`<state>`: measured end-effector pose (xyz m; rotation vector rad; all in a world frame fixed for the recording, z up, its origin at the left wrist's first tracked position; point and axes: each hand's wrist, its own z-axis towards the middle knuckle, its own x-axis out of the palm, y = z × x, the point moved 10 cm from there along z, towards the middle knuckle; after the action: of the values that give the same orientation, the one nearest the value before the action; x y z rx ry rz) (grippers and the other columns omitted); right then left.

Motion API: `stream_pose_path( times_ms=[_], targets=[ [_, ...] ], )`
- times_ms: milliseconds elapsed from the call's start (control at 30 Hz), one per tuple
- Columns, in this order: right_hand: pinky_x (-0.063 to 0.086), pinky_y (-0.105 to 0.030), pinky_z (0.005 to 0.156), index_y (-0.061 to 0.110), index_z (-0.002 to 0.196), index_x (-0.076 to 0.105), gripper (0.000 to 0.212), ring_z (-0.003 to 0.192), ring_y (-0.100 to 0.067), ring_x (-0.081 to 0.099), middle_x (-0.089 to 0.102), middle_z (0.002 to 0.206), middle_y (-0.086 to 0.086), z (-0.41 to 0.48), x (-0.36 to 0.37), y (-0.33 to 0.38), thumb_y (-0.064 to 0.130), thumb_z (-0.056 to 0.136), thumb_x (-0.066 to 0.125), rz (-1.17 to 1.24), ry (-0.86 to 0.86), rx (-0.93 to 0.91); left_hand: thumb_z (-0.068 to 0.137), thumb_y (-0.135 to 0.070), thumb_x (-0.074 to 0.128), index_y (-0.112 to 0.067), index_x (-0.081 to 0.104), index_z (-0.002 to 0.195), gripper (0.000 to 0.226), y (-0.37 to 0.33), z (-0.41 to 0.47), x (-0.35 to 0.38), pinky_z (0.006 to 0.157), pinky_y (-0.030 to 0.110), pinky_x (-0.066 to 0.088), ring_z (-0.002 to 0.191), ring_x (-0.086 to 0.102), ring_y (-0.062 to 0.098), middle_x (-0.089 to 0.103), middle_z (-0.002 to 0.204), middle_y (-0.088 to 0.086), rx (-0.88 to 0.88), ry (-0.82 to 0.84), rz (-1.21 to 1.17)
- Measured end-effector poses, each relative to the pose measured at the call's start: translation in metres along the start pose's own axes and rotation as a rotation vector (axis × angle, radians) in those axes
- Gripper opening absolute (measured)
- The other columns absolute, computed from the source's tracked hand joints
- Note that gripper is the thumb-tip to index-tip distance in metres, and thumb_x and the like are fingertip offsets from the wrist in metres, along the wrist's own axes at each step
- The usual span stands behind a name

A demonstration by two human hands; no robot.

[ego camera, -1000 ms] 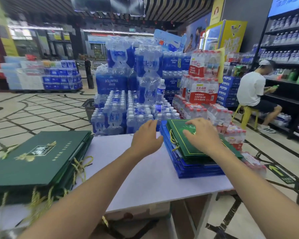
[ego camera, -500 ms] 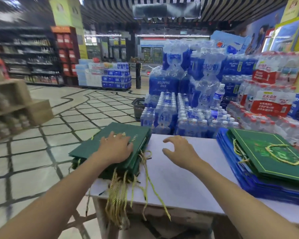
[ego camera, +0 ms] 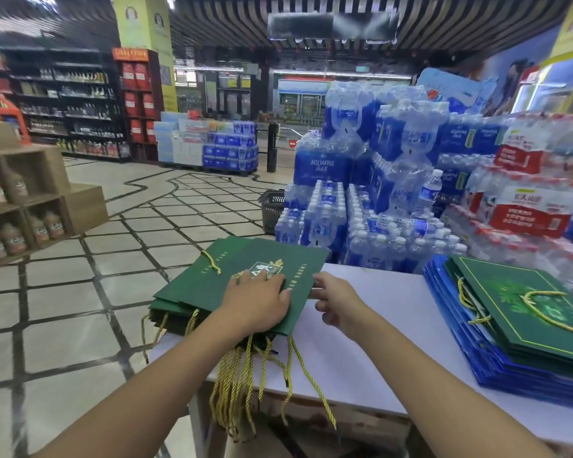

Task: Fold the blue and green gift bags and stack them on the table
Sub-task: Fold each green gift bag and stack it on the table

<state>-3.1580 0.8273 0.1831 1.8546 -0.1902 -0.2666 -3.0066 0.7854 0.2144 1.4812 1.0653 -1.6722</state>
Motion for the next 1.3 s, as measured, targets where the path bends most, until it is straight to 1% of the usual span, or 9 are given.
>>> stream_pose_path(
  times_ms=[300, 500, 567, 633, 700, 833, 1000, 1100, 1300],
  targets=[
    [0.024, -0.021, 0.045, 0.007, 0.102, 0.070, 0.016, 0.045, -0.008, 0.040, 0.065, 0.083, -0.002, -0.012, -0.129, 0.024, 0.012, 0.103, 0.055, -0.249, -0.151, -0.069, 0.104, -0.045, 0.032, -0.027, 0.055, 0.135, 0.043, -0.091, -0.001, -0.015, 0.104, 0.047, 0.045, 0.126, 0.054, 0.023, 0.060, 0.135, -0.003, 0.356, -0.134, -0.078],
    [0.031, -0.023, 0.044, 0.005, 0.087, 0.057, 0.012, 0.048, -0.018, 0.040, 0.059, 0.065, -0.010, -0.028, -0.204, 0.001, 0.011, 0.097, 0.056, -0.764, -0.304, 0.043, 0.104, -0.051, 0.037, -0.029, 0.055, 0.135, 0.042, -0.130, 0.000, 0.055, 0.100, 0.045, 0.048, 0.126, 0.056, 0.028, 0.061, 0.137, 0.001, 0.441, 0.157, 0.008],
    [0.048, -0.027, 0.048, 0.007, 0.096, 0.055, 0.011, 0.054, -0.022, 0.057, 0.067, 0.080, -0.010, -0.034, -0.202, -0.013, 0.018, 0.094, 0.056, -0.900, -0.328, 0.059, 0.103, -0.050, 0.039, -0.025, 0.053, 0.137, 0.044, -0.141, -0.004, 0.081, 0.104, 0.047, 0.046, 0.130, 0.052, 0.028, 0.057, 0.140, 0.004, 0.474, 0.210, 0.044],
    [0.060, -0.035, 0.072, 0.014, 0.126, 0.057, 0.036, 0.085, -0.028, 0.071, 0.065, 0.117, -0.013, -0.034, -0.188, -0.029, 0.030, 0.094, 0.057, -1.031, -0.290, 0.015, 0.104, -0.050, 0.040, -0.025, 0.044, 0.149, 0.052, -0.147, -0.004, 0.098, 0.113, 0.050, 0.038, 0.143, 0.038, 0.027, 0.044, 0.153, 0.004, 0.484, 0.208, 0.081],
    [0.051, -0.041, 0.099, 0.029, 0.150, 0.046, 0.053, 0.123, -0.033, 0.060, 0.048, 0.147, -0.011, -0.034, -0.164, -0.046, 0.043, 0.098, 0.052, -1.197, -0.183, -0.022, 0.105, -0.051, 0.038, -0.026, 0.031, 0.158, 0.058, -0.151, -0.004, 0.102, 0.121, 0.051, 0.029, 0.154, 0.021, 0.025, 0.026, 0.166, 0.005, 0.485, 0.185, 0.111],
    [0.039, -0.048, 0.107, 0.040, 0.147, 0.046, 0.047, 0.135, -0.034, 0.042, 0.044, 0.149, -0.009, -0.039, -0.142, -0.059, 0.053, 0.104, 0.032, -1.375, -0.123, -0.033, 0.108, -0.047, 0.033, -0.024, 0.029, 0.159, 0.057, -0.159, -0.004, 0.106, 0.125, 0.047, 0.022, 0.156, 0.018, 0.029, 0.021, 0.169, 0.009, 0.506, 0.165, 0.139],
    [0.041, -0.047, 0.097, 0.029, 0.126, 0.057, 0.041, 0.126, -0.034, 0.044, 0.056, 0.142, -0.006, -0.021, -0.157, -0.053, 0.050, 0.103, 0.032, -1.419, -0.161, 0.033, 0.109, -0.034, 0.033, -0.023, 0.047, 0.147, 0.042, -0.175, -0.015, 0.103, 0.115, 0.044, 0.034, 0.137, 0.047, 0.030, 0.049, 0.150, 0.008, 0.594, 0.162, 0.105],
    [0.038, -0.050, 0.100, 0.032, 0.146, 0.043, 0.058, 0.134, -0.035, 0.040, 0.048, 0.150, -0.011, -0.011, -0.157, -0.051, 0.065, 0.101, 0.027, -1.487, -0.200, 0.047, 0.107, -0.018, 0.033, -0.035, 0.044, 0.149, 0.047, -0.175, -0.013, 0.085, 0.123, 0.043, 0.023, 0.127, 0.055, 0.024, 0.058, 0.146, -0.001, 0.591, 0.152, -0.034],
    [0.030, -0.052, 0.111, 0.050, 0.157, 0.021, 0.074, 0.144, -0.034, 0.030, 0.036, 0.158, -0.014, 0.001, -0.139, -0.055, 0.084, 0.092, 0.019, -1.590, -0.135, -0.031, 0.096, -0.004, 0.042, -0.021, 0.050, 0.150, 0.057, -0.129, 0.032, 0.052, 0.117, 0.048, 0.036, 0.135, 0.051, 0.026, 0.054, 0.150, 0.001, 0.492, -0.012, 0.075]
  ],
)
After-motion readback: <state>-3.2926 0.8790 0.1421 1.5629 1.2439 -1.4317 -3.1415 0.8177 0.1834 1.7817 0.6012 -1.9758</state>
